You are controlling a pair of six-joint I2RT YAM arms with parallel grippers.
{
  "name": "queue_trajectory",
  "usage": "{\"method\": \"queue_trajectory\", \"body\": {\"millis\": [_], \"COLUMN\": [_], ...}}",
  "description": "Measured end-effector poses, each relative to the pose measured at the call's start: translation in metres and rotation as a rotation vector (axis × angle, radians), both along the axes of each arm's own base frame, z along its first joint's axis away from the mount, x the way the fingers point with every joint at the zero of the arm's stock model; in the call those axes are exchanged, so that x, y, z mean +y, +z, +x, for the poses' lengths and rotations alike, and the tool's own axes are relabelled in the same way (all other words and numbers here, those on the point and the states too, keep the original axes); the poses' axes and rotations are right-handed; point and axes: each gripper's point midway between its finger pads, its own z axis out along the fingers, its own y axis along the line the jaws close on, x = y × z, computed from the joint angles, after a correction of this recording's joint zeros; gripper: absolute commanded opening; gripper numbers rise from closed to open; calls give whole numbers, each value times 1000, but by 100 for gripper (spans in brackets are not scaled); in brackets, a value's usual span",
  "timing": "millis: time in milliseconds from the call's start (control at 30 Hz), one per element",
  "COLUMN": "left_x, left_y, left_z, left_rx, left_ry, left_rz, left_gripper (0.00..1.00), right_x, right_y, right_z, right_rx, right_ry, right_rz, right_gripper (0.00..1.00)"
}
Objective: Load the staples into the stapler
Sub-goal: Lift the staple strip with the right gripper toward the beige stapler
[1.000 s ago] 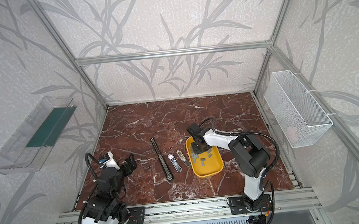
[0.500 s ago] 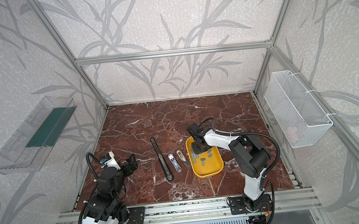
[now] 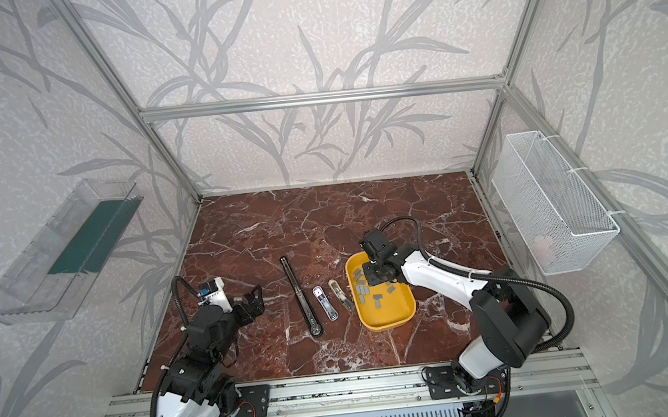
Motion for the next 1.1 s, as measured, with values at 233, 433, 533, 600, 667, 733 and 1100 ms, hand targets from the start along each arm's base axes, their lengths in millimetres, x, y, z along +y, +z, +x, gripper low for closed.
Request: {"method": "queue_trajectory", "body": {"millis": [233, 433, 533, 600, 667, 733, 1100], "left_x": [-7, -9, -15, -15, -15, -15, -21], "left_y": [8, -11, -21, -24, -26, -29, -39], "left_z": [-11, -23, -27, -27, -28, -28, -27], "left_rx": [60, 110, 145, 151, 155, 161, 209], "left_ry": [7, -6, -35, -35, -33, -34, -56], "left_rz": [-129, -163, -171, -172, -174, -175, -180], "left_gripper": [99, 99, 99, 99, 99, 99, 99], "right_x": [13, 40, 54, 65, 71, 73, 94], "right_y": [38, 66, 70, 70, 69, 65, 70], "right_z": [-8, -29, -44, -56, -66, -72, -86], "right_rx": [-105, -191, -204, -218, -228, -229, -280], "right_ry": [35, 113, 167, 210, 242, 257, 261], "right_rz": [54, 103, 107, 106, 106, 110, 208], "right_gripper": [12, 11, 10, 10, 10, 9, 7]}}
